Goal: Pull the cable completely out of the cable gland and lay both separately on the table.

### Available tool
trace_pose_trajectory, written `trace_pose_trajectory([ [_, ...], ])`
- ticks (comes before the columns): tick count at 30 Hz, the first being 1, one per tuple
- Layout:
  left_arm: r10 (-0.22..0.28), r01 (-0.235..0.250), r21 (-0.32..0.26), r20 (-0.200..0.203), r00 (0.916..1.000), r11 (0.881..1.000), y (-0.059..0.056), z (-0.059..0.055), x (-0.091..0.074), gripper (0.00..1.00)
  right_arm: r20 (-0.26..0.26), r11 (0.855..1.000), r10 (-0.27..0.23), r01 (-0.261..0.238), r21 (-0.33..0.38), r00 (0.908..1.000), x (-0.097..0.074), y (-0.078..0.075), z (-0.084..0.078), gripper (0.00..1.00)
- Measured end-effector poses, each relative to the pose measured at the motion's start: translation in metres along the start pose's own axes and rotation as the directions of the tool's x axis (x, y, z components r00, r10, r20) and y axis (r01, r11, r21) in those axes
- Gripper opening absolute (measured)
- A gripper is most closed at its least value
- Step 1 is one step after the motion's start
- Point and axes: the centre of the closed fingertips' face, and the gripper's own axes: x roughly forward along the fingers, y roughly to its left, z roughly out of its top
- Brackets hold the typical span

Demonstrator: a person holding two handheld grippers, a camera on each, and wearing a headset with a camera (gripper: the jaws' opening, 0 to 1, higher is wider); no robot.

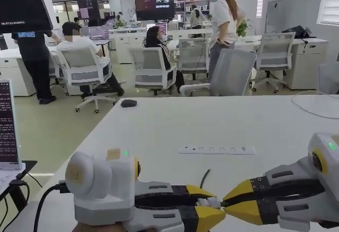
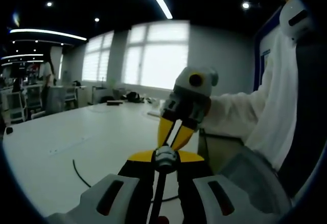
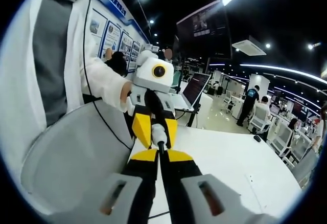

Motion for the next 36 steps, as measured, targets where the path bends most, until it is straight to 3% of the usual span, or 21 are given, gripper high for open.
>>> trace_pose_trajectory([
  [15,0.026,-0.026,-0.007,-0.004,0.9997,1.0,0.006,-0.003,-0.011,0.17,-0.016,0.998,-0.039,0.039,0.044,0.9991,-0.013,-0.006,-0.013,0.03],
  [36,0.046,-0.046,-0.028,0.005,0.9989,0.999,0.01,-0.006,-0.019,0.17,-0.066,0.985,-0.095,0.104,0.141,0.9933,-0.04,-0.007,-0.05,0.03],
])
